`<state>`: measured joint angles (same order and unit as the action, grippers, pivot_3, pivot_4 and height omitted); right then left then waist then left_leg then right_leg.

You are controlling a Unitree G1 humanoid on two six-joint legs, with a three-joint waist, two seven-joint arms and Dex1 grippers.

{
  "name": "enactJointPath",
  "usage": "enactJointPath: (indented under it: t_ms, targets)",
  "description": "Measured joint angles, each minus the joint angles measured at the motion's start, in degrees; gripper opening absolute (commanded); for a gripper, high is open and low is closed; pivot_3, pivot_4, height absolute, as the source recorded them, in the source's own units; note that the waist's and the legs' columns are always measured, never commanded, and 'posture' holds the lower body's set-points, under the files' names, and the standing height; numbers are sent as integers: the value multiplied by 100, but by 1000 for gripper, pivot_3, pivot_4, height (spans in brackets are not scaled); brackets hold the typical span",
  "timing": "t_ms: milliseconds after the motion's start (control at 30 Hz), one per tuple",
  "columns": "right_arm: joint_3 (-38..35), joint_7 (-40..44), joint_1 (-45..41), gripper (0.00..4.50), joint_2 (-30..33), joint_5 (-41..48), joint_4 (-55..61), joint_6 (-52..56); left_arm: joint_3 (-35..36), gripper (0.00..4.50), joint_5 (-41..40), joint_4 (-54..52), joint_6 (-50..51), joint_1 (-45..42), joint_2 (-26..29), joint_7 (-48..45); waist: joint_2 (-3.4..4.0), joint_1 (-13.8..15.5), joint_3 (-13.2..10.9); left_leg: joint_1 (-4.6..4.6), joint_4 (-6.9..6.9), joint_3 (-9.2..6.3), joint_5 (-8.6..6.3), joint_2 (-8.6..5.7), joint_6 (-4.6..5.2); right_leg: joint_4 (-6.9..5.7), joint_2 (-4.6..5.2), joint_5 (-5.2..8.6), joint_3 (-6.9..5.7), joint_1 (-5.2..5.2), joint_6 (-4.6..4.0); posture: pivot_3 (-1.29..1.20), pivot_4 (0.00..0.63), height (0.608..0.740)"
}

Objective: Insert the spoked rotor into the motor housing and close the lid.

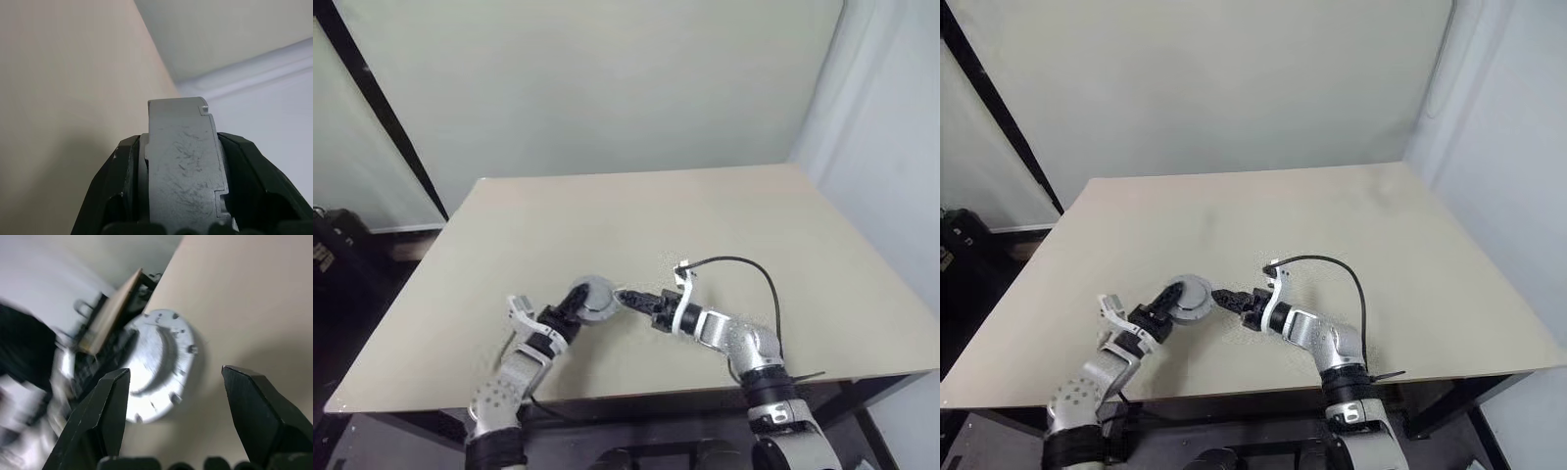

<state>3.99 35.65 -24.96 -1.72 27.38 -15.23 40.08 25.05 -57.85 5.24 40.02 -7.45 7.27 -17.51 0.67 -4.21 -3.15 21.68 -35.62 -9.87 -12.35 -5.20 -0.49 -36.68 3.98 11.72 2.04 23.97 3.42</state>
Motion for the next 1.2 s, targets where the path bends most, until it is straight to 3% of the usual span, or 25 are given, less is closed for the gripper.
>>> enactJointPath:
  t_ms: [233, 367, 733, 1200]
  targets:
    - [1220, 591, 420, 3254, 776, -1253, 460, -1841, -697, 2024, 1412, -177, -537, -9, 776, -80, -1, 23, -1, -4, -3, -2, 0, -3, 0, -1, 1, 0, 2, -5, 0, 0, 0, 740]
    - [1497, 651, 530, 3254, 988, -1725, 460, -2504, -1053, 2023, 1943, -178, -745, -12, 874, -192, -7, 33, -2, -5, -4, -7, 0, -2, 0, 0, 1, 0, 2, -8, 0, 0, 0, 740]
    - [1572, 646, 545, 3254, 934, -1958, 398, -2869, -1241, 2022, 2571, 28, -1304, -246, 802, -332, -11, 139, -2, -8, -10, -14, 1, 2, 1, -5, -1, 0, 2, -9, 0, 0, 0, 740]
    - [1544, 523, 549, 3254, 940, -2069, 343, -2875, -614, 2021, 3294, 2177, -2874, -933, 737, 284, -39, 165, 3, -12, -36, -18, 2, -7, 4, -5, -1, -2, -6, -31, 1, 0, 0, 740]
